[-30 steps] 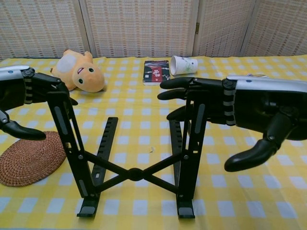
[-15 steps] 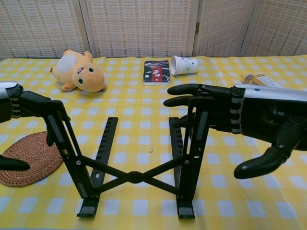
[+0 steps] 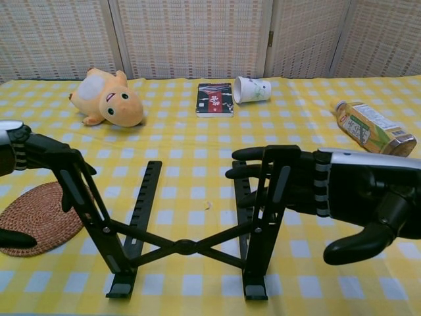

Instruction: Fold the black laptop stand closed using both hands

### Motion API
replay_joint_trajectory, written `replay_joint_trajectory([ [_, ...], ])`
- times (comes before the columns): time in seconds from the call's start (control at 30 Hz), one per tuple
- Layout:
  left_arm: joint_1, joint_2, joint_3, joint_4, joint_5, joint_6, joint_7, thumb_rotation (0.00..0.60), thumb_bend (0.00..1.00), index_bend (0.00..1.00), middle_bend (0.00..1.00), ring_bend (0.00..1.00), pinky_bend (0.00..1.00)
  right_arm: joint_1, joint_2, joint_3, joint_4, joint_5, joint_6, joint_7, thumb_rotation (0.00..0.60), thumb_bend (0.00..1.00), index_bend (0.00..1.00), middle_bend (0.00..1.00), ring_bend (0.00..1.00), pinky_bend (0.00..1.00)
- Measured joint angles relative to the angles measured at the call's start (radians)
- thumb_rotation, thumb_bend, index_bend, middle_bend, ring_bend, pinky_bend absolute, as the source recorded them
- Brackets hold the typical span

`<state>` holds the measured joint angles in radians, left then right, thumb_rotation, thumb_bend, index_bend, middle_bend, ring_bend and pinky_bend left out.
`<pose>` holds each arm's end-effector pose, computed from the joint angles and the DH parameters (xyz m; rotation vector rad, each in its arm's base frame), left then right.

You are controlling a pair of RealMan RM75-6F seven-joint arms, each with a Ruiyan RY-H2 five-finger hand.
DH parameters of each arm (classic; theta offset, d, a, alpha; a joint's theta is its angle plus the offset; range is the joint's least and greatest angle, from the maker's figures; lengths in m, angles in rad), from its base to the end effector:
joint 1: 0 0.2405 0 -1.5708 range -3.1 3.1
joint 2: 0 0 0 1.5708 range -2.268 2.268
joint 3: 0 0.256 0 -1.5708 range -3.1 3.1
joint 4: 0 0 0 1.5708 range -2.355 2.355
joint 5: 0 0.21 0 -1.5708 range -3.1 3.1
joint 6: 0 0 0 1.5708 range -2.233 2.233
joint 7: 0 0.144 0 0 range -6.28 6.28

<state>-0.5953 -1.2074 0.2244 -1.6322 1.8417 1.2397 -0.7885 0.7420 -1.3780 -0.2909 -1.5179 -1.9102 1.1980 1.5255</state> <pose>-0.1992 0.2212 0.0541 -2.0279 -1.6837 -1.3586 -0.1733 -0.2203 -0.0006 -1.4679 2.1682 -1.1039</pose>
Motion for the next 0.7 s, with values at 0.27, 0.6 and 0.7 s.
replay_joint_trajectory([
  [0.27, 0.000, 0.005, 0.003, -0.006, 0.003, 0.001, 0.002, 0.600, 0.17, 0.52, 0.56, 0.43, 0.18, 0.011, -0.053, -0.048, 0.070, 0.009, 0.006, 0.227, 0.600, 0.15, 0.00, 0.08, 0.15, 0.00],
  [0.6, -0.003, 0.005, 0.003, -0.008, 0.003, -0.004, 0.004, 0.600, 0.17, 0.51, 0.56, 0.43, 0.18, 0.022, -0.107, -0.101, 0.150, 0.011, 0.032, 0.430, 0.600, 0.15, 0.00, 0.08, 0.15, 0.00],
  [0.7, -0.002, 0.003, 0.002, -0.008, 0.000, -0.005, 0.004, 0.600, 0.17, 0.50, 0.56, 0.43, 0.18, 0.023, -0.121, -0.111, 0.168, 0.015, 0.035, 0.450, 0.600, 0.15, 0.00, 0.08, 0.15, 0.00],
])
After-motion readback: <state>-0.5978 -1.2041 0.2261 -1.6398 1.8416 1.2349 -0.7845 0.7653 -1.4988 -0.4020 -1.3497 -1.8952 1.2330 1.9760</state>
